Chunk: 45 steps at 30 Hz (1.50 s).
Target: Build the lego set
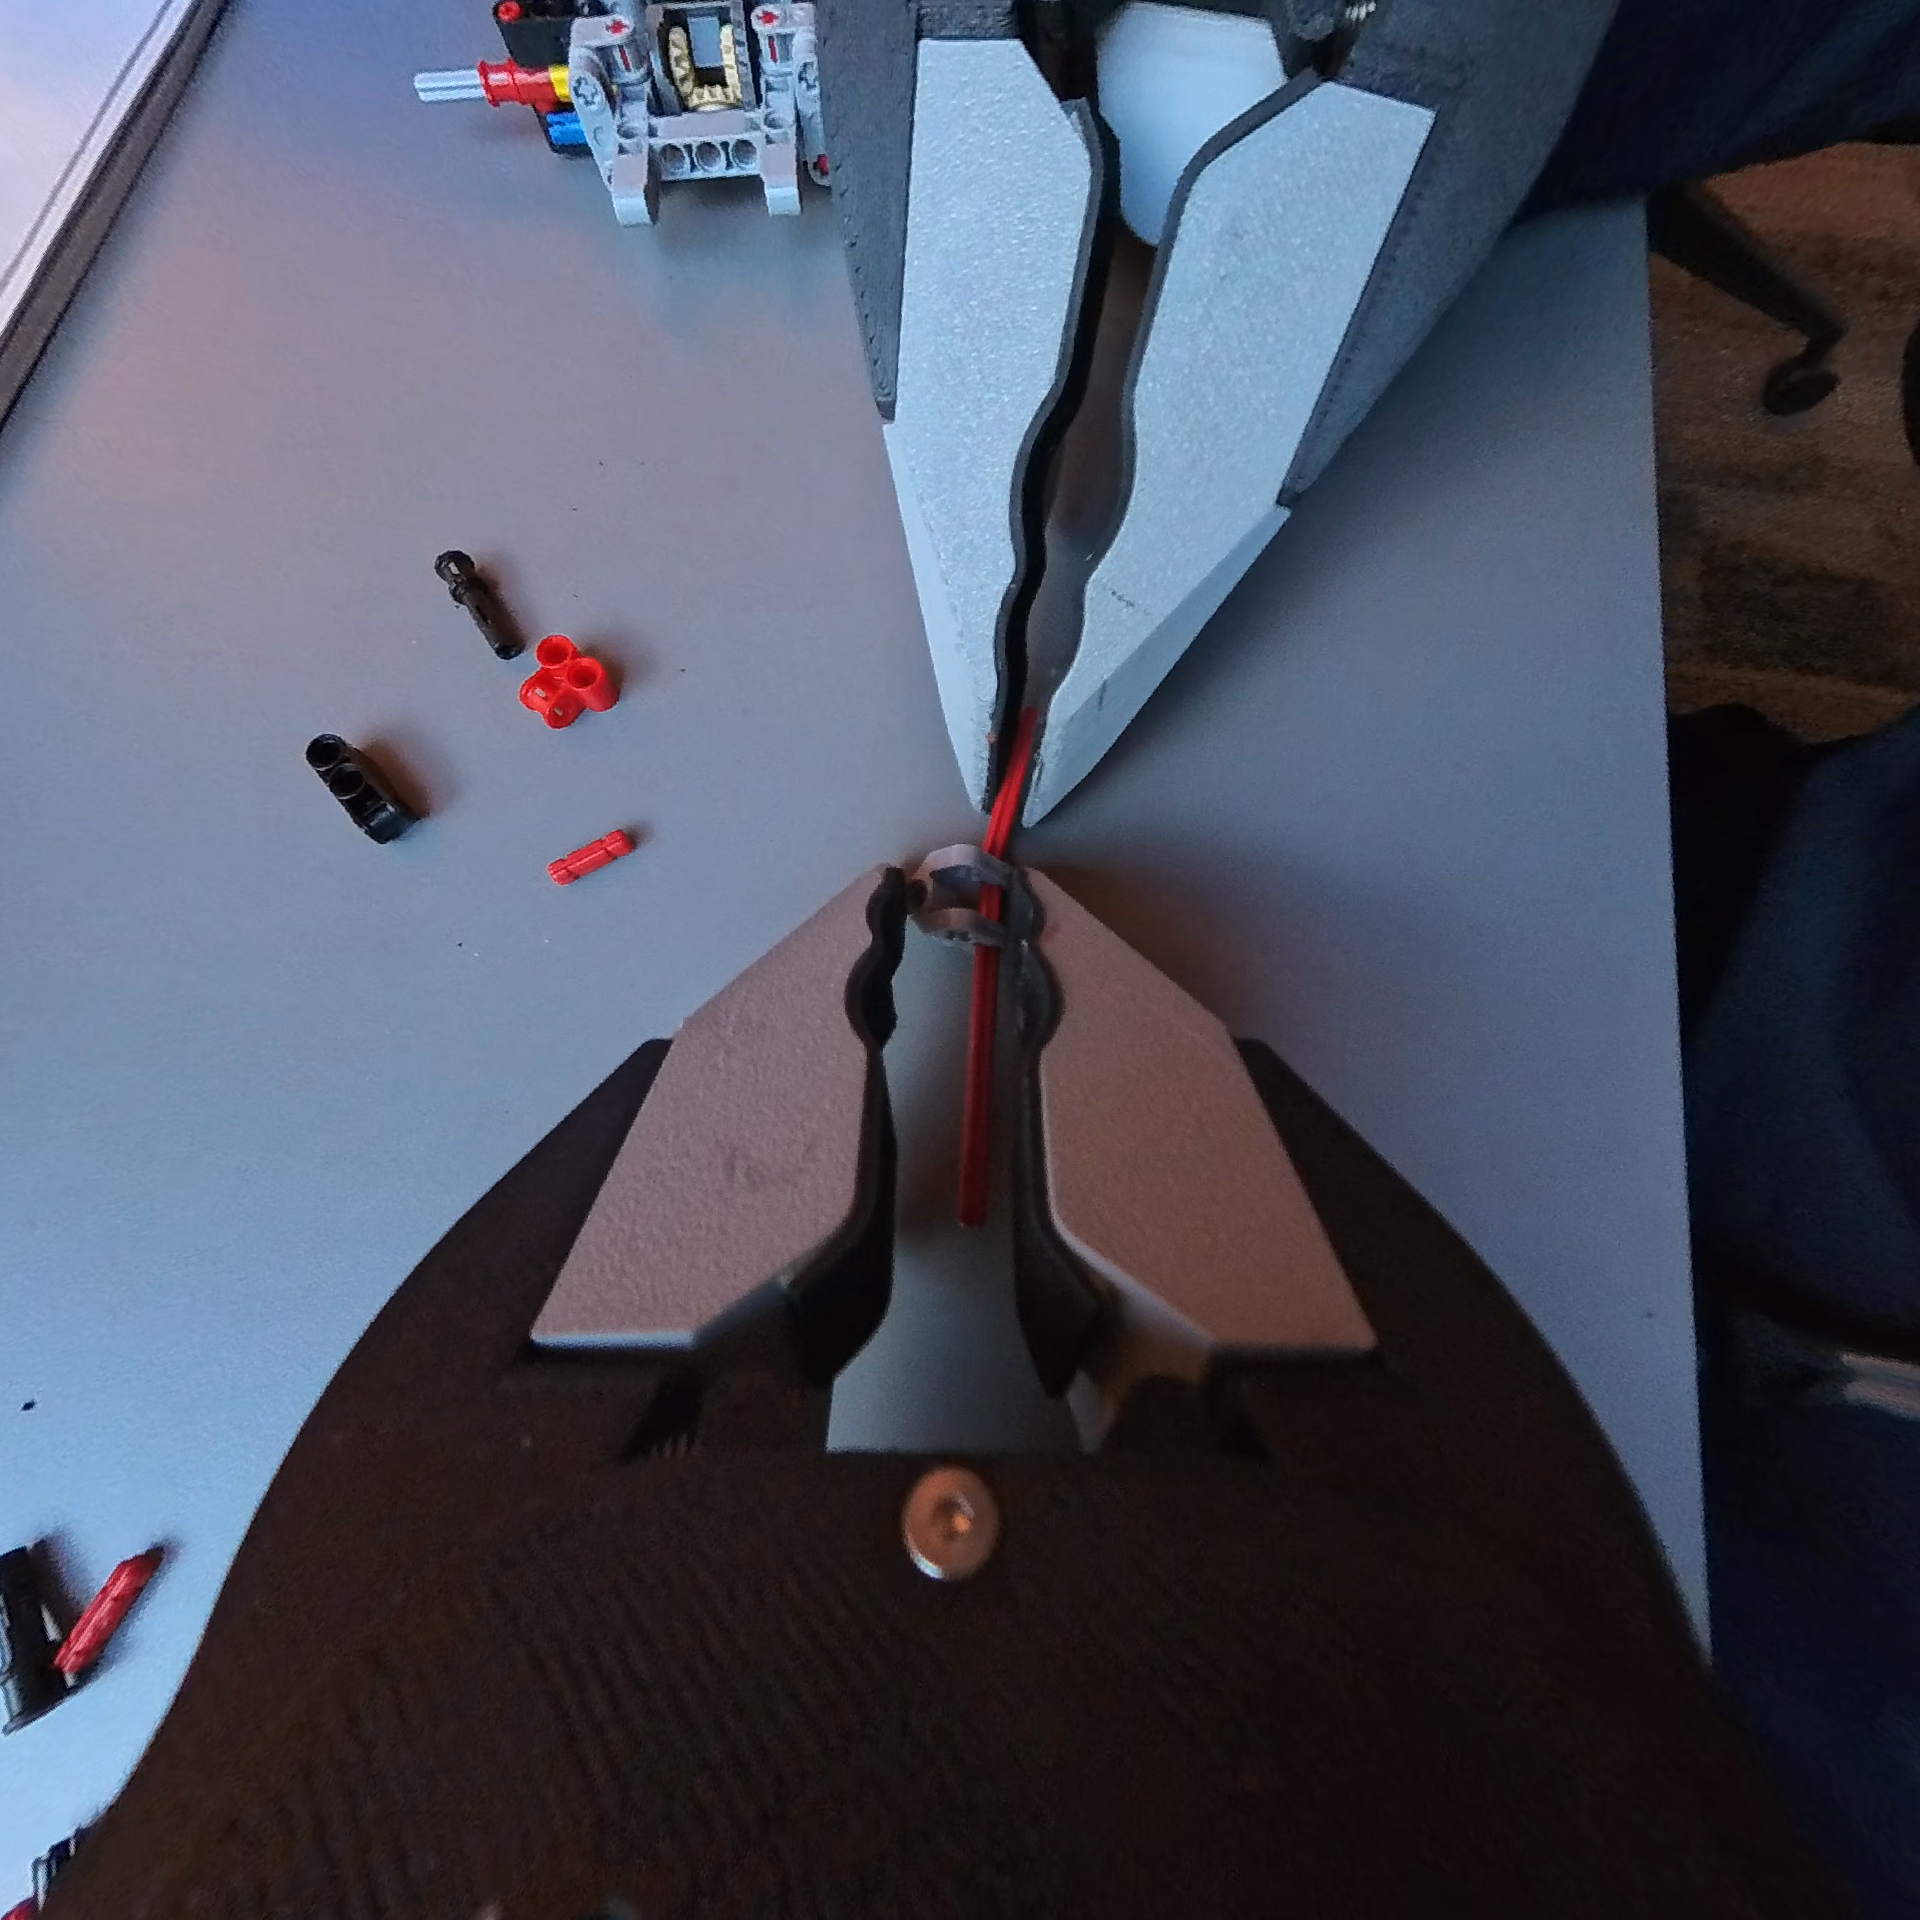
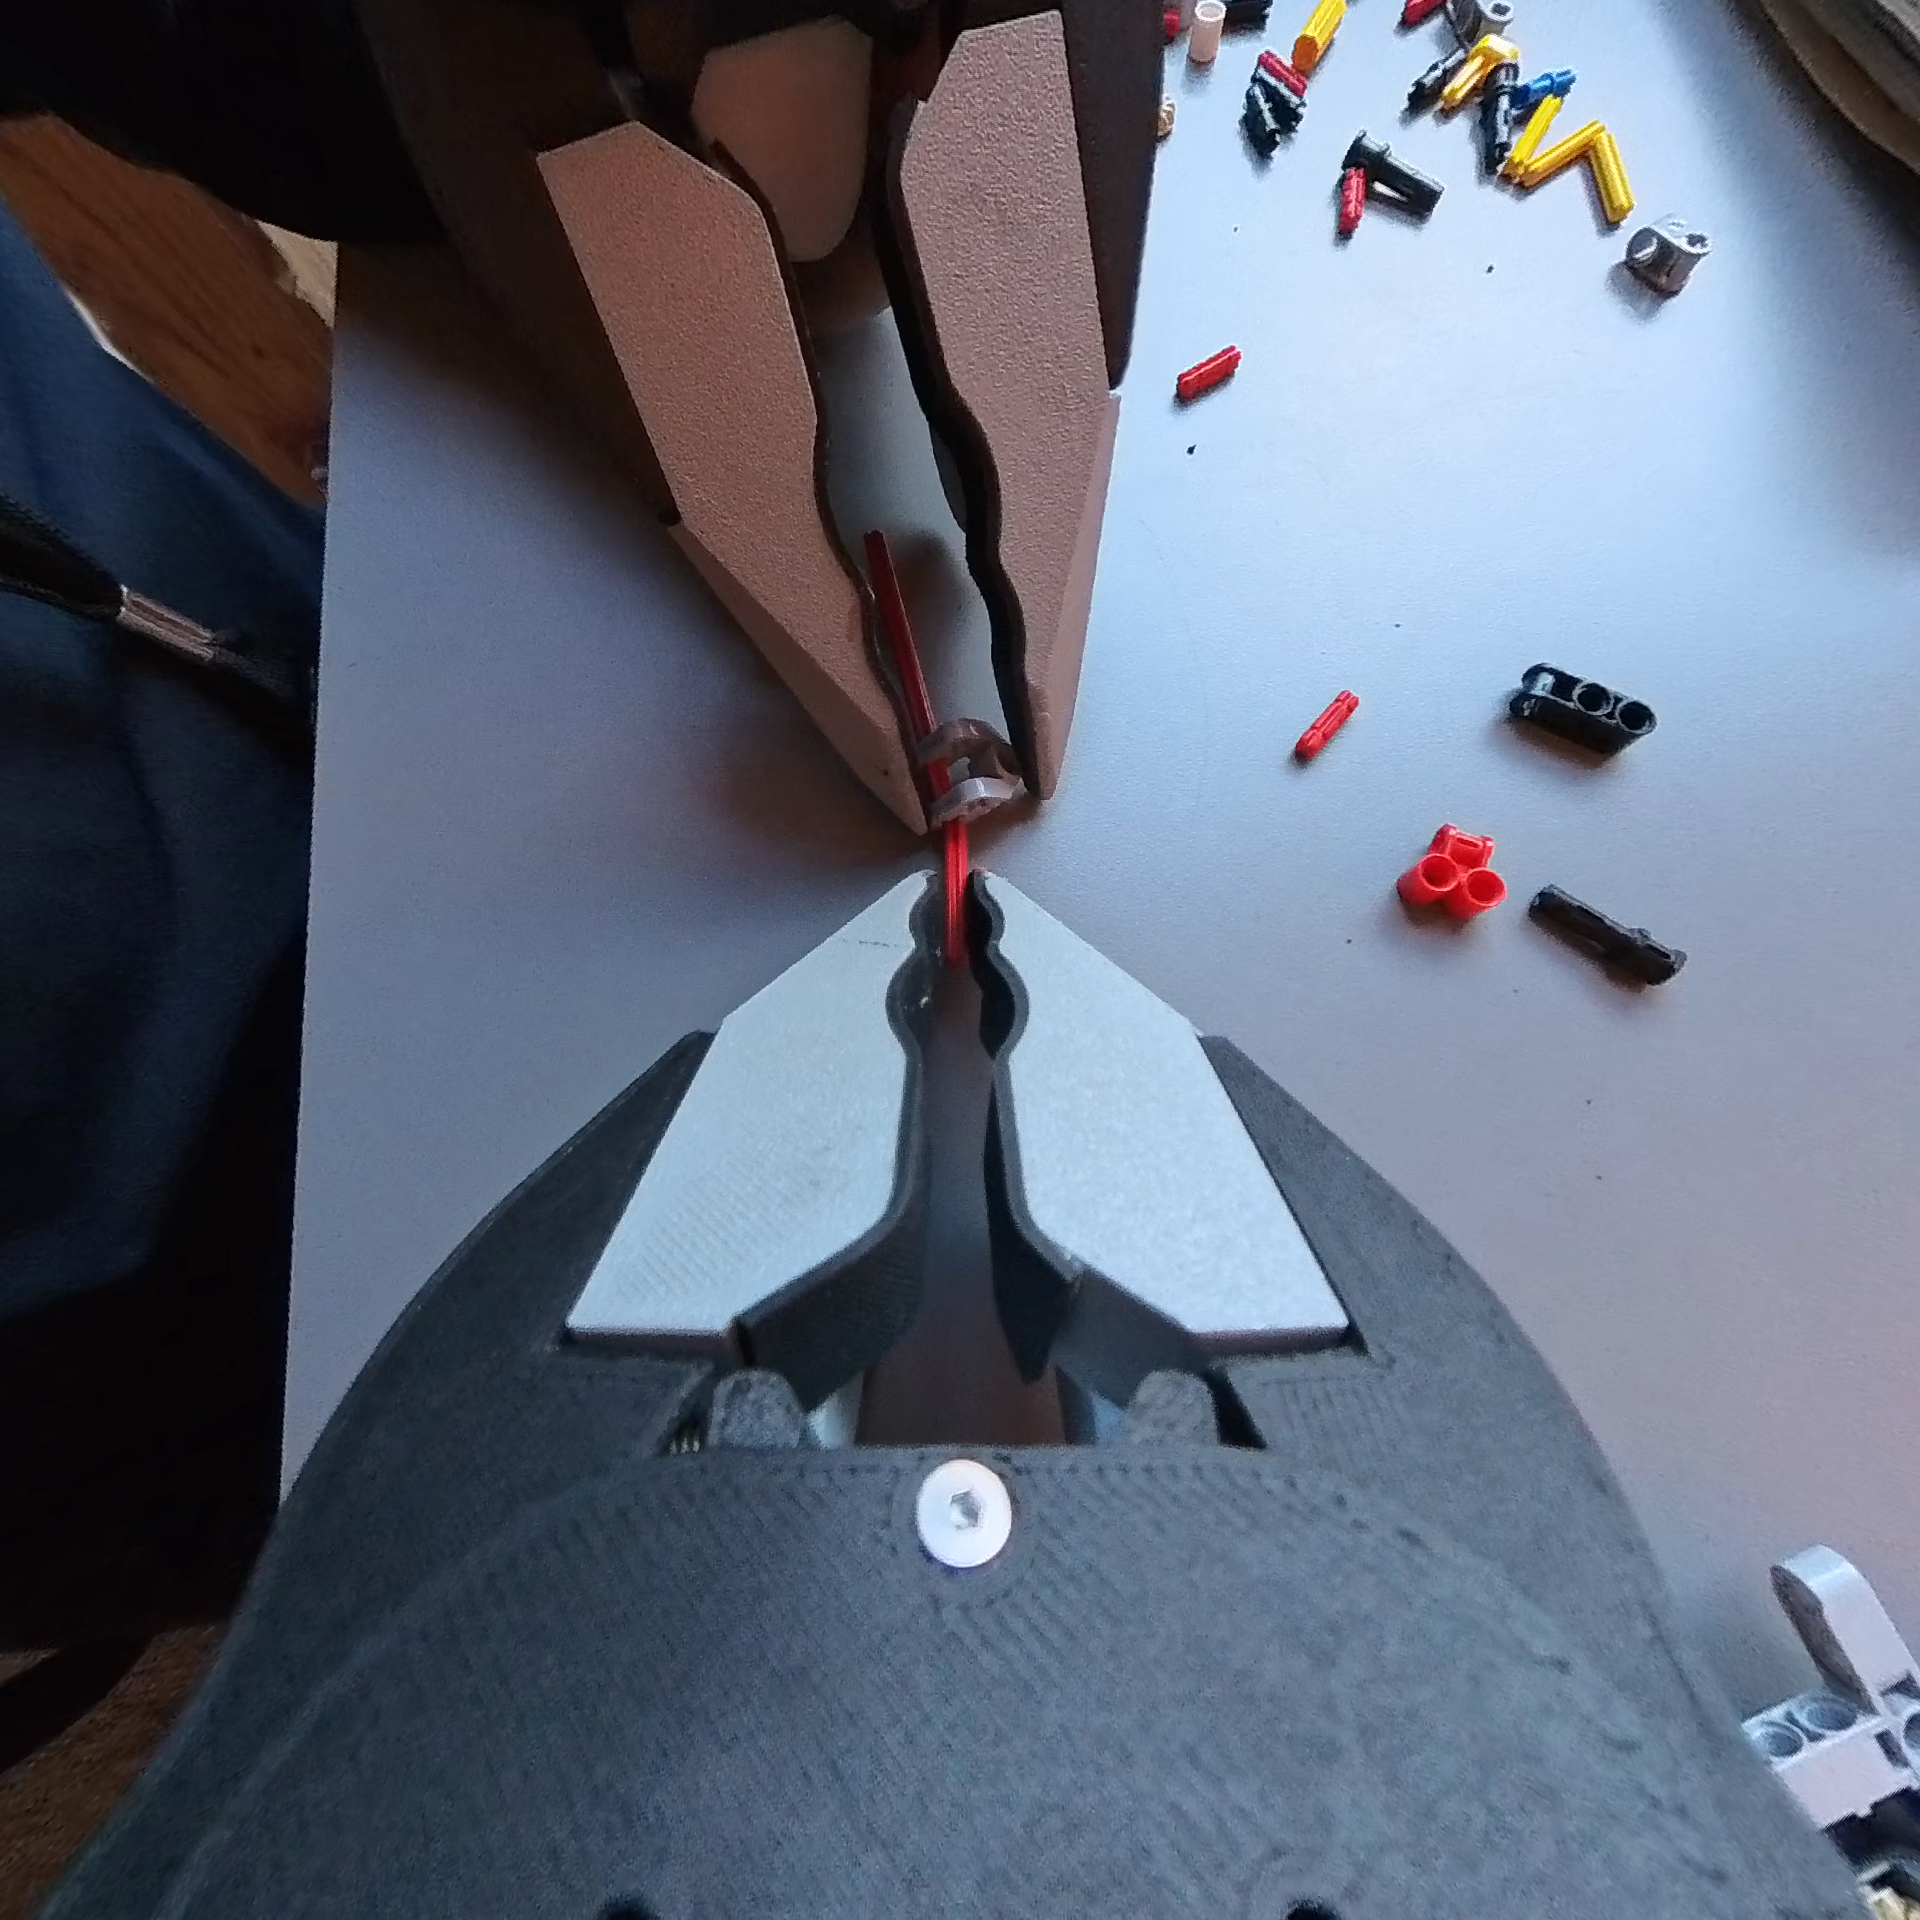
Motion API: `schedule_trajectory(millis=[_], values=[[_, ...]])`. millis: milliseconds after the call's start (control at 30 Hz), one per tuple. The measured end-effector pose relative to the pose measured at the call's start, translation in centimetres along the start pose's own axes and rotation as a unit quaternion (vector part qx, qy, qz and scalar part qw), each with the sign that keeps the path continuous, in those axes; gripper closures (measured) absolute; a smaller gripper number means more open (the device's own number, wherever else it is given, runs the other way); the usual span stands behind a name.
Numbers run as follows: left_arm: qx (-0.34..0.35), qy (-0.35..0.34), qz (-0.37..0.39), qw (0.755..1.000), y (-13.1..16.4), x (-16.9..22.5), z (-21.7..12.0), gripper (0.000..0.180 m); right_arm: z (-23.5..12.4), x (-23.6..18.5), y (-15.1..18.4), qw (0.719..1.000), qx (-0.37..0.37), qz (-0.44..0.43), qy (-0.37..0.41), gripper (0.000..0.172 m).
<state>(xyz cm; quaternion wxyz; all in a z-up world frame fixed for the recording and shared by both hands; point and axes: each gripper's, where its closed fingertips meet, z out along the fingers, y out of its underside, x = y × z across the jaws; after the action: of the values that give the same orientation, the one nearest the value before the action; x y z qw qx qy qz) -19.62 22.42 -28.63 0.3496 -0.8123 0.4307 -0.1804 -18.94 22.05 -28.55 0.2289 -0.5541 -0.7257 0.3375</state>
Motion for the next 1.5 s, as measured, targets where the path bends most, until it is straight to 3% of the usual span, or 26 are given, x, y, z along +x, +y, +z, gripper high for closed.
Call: schedule_trajectory(millis=[867,1067,1200,1233,1500], values=[[0.001,0.000,0.001,1.000,-0.1,0.0,-0.1,0.162,-0.1,-0.4,0.0,1.000,-0.001,-0.022,0.002,0.171],[0.028,-0.034,0.014,0.999,0.5,-1.1,-2.2,0.162,-0.1,-0.5,0.0,0.999,0.001,-0.043,0.015,0.171],[0.044,-0.020,-0.028,0.998,0.5,-1.0,-4.0,0.161,-0.3,-0.4,-0.2,0.999,0.009,-0.046,0.022,0.171],[0.050,-0.018,-0.028,0.998,0.3,-0.9,-4.3,0.138,-0.3,-0.4,-0.2,0.999,0.011,-0.045,0.021,0.171],[0.006,-0.061,-0.035,0.997,2.0,-0.5,-3.5,0.137,-0.5,-0.7,-0.3,0.998,0.017,-0.058,0.019,0.171]])
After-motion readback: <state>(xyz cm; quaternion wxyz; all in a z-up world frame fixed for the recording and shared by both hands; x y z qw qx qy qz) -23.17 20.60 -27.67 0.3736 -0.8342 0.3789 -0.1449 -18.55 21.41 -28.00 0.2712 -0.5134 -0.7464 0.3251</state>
